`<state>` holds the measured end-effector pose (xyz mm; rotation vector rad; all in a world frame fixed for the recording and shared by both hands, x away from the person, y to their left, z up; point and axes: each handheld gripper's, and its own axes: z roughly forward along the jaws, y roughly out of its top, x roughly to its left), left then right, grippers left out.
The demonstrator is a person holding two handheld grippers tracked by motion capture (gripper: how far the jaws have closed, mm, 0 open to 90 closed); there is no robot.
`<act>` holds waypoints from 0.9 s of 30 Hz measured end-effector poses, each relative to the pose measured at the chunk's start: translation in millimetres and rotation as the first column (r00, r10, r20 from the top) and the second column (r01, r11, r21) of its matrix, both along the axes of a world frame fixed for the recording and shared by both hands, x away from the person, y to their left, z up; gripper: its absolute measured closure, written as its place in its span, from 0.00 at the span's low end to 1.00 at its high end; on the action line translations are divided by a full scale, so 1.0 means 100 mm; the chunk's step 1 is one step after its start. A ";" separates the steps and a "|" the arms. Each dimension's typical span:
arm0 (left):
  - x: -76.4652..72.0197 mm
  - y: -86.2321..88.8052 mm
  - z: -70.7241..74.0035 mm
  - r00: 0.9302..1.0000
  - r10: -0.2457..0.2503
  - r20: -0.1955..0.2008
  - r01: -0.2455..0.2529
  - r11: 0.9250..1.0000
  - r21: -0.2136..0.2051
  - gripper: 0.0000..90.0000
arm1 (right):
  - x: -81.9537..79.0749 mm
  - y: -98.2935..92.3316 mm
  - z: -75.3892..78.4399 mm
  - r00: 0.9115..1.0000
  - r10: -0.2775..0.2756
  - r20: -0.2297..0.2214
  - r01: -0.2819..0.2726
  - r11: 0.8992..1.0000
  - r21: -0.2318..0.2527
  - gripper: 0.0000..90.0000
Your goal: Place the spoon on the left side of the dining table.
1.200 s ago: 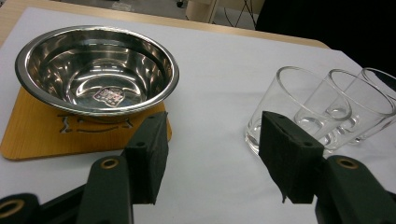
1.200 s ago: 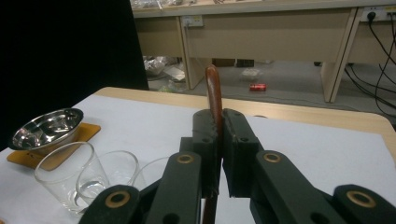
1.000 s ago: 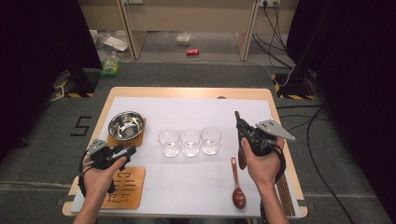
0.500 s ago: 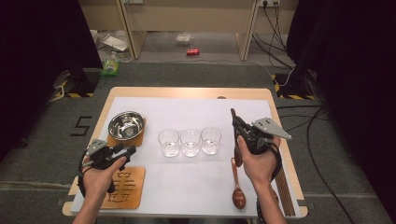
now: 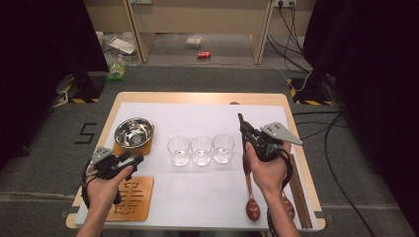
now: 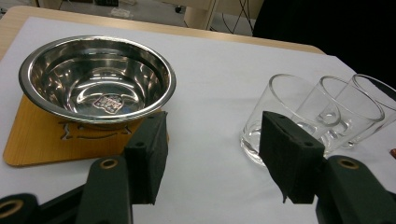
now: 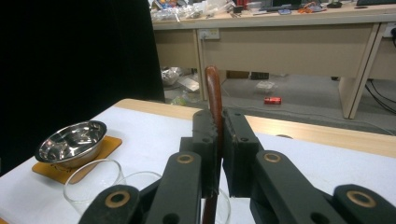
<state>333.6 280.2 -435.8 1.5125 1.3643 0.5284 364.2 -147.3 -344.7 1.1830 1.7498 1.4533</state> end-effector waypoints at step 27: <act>-0.01 0.00 0.03 1.000 -0.004 0.009 0.004 1.000 -0.003 0.46 | 0.04 0.28 0.04 0.998 0.060 0.029 -0.060 0.998 0.017 0.94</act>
